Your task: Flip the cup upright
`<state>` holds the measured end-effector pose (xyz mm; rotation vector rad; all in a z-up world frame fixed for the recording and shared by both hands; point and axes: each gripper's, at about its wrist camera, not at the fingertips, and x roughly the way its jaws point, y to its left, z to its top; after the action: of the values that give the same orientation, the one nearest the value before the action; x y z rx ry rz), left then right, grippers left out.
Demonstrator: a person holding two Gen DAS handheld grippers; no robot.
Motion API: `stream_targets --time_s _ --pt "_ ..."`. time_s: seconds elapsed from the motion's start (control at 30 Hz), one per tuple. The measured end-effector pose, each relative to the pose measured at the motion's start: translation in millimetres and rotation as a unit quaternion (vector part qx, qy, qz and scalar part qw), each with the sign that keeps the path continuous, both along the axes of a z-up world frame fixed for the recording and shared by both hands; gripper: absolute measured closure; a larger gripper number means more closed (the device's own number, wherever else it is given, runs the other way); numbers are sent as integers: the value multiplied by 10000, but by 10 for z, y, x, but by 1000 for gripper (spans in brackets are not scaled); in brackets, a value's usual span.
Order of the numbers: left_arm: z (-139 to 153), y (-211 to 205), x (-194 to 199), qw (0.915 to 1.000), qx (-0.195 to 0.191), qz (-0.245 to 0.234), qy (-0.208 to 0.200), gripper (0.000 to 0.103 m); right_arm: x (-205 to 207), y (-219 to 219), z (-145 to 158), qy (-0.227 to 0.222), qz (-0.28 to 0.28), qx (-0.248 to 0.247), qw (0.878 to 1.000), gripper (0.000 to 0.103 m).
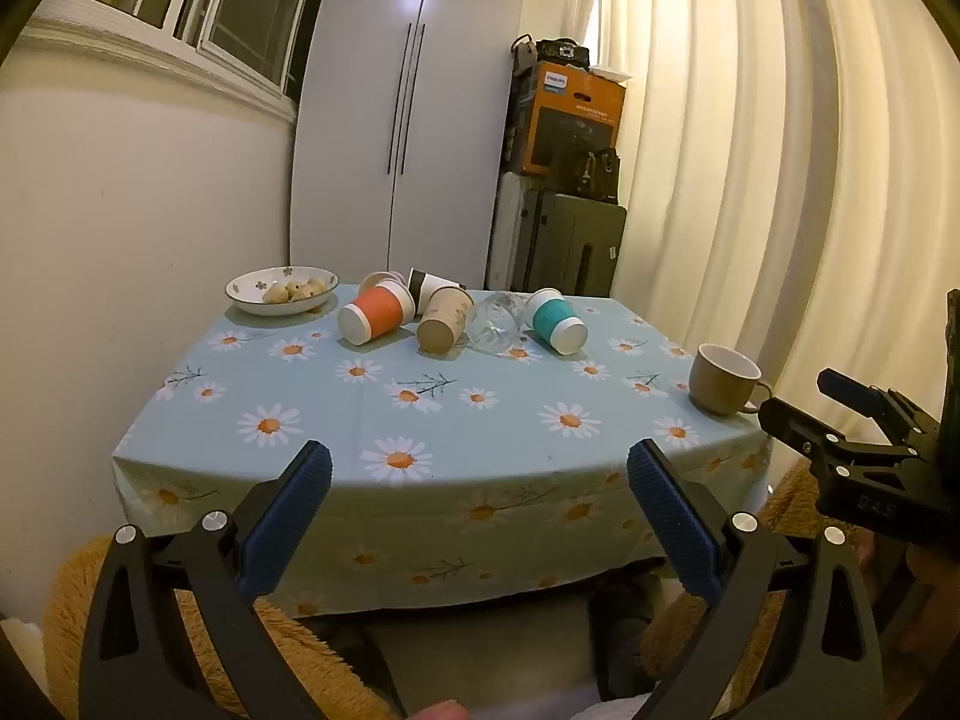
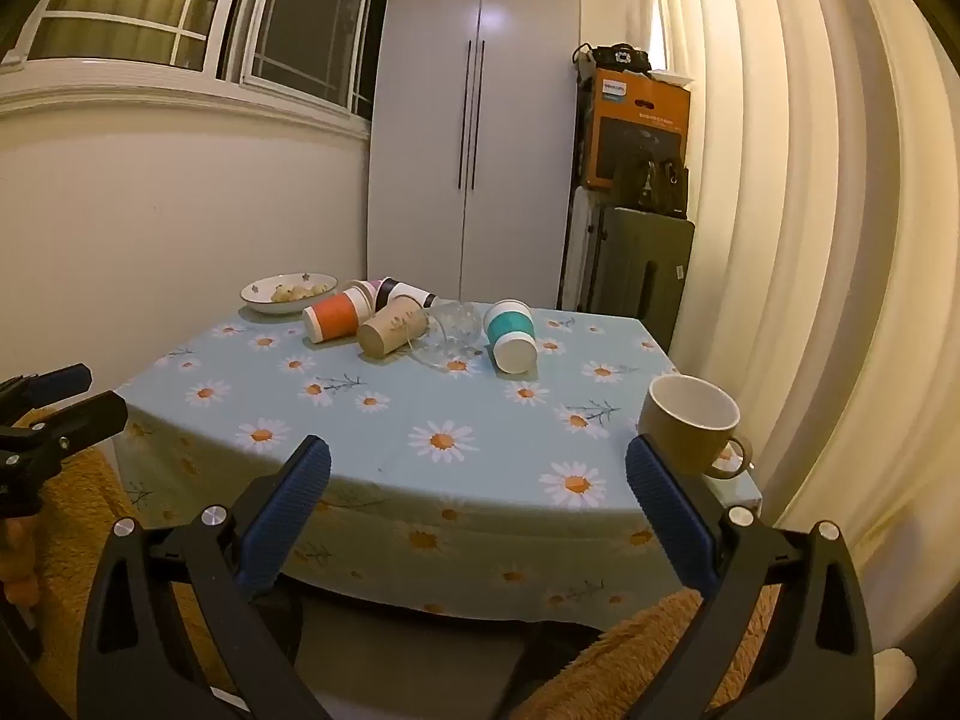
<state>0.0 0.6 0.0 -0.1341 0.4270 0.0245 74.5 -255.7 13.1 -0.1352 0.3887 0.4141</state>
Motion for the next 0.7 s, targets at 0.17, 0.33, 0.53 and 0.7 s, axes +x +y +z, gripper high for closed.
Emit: stream_targets --time_s 0.17,0.33,0.53,0.7 --pt "2 8 -5 10000 20 -3 0 7 23 -11 20 16 -36 -24 10000 5" --pt "5 -2 -7 10000 43 -6 -2 7 26 17 -14 36 -44 -52 10000 5" --pt "2 -6 -1 10000 55 -6 11 7 24 24 -24 34 -31 -35 10000 5" --pt "3 -5 -3 10000 58 -9 9 7 26 2 -19 38 -42 -36 10000 5"
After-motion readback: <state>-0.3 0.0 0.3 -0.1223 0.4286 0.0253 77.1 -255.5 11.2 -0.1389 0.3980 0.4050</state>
